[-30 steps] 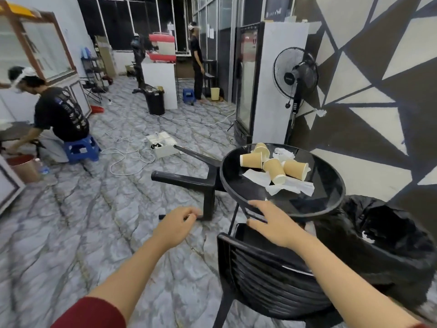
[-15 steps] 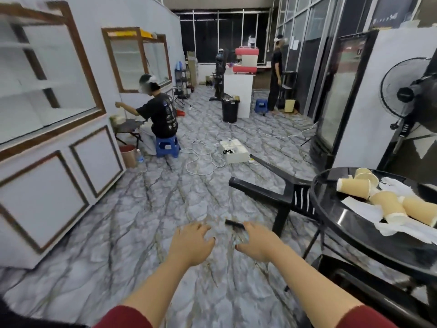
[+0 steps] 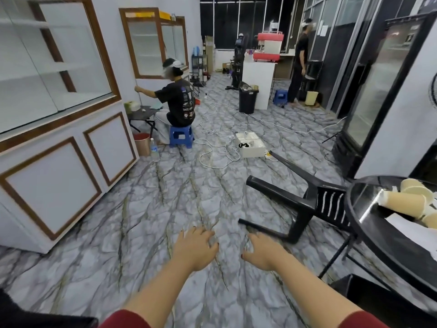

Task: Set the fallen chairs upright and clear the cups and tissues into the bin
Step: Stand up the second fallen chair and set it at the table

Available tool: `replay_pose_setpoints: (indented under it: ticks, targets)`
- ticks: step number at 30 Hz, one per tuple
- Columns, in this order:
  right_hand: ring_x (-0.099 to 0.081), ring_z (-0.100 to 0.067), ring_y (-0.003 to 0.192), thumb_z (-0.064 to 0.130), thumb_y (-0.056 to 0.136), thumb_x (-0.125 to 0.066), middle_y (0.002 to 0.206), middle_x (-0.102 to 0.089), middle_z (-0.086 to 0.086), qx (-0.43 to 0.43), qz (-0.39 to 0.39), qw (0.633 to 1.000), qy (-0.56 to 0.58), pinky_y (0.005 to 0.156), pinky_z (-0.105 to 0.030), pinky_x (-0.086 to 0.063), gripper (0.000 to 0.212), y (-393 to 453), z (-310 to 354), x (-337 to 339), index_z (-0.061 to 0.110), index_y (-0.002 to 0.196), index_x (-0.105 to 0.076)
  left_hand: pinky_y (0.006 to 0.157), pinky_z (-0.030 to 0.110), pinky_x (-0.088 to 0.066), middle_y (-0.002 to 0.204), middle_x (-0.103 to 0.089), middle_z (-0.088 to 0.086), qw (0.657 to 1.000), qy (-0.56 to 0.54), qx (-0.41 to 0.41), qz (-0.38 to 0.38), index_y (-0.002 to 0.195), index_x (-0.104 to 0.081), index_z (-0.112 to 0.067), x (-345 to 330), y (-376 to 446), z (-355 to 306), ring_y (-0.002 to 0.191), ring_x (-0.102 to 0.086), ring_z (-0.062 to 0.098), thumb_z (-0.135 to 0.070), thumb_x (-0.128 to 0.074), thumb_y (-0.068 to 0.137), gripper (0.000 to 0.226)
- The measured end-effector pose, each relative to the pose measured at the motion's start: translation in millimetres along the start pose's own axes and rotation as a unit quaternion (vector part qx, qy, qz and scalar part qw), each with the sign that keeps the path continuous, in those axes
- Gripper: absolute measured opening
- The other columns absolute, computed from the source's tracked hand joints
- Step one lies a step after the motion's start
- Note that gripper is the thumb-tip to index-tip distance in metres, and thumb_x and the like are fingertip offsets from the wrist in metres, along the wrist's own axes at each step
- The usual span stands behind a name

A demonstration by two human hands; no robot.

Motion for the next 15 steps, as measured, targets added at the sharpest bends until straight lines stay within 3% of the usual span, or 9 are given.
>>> replay_pose_setpoints:
  ticks: [5,15]
  targets:
    - [-0.021,-0.028,0.142,0.058,0.083,-0.042,0.157,-0.019,-0.008,-0.009,0.029,1.0,0.003,0.115,-0.04,-0.023,0.08,57.3,-27.4,12.9,0.024,0.149,-0.013,0.116,0.049,-0.012,0.154,-0.023,-0.002,0.999,-0.011,0.01,0.037,0.142,-0.03,-0.029,-10.1,65.4,0.2,0.142,-0.017,0.021,-0.051,-0.024,0.093,0.053]
    - [-0.023,-0.028,0.141,0.055,0.086,-0.044,0.154,-0.023,-0.011,-0.013,0.069,0.997,0.011,0.112,-0.039,-0.026,0.076,170.3,-55.4,63.2,0.02,0.148,-0.018,0.116,0.049,-0.01,0.152,-0.027,-0.002,0.998,-0.014,0.021,0.064,0.142,-0.029,-0.028,11.8,181.8,-2.8,0.141,-0.018,0.019,-0.048,-0.026,0.094,0.052]
Point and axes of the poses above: each hand's wrist, its own y-axis towards the middle knuckle, its own x-axis out of the back of the hand, z = x × y, the point moved 9 cm from there along y, towards the middle knuckle
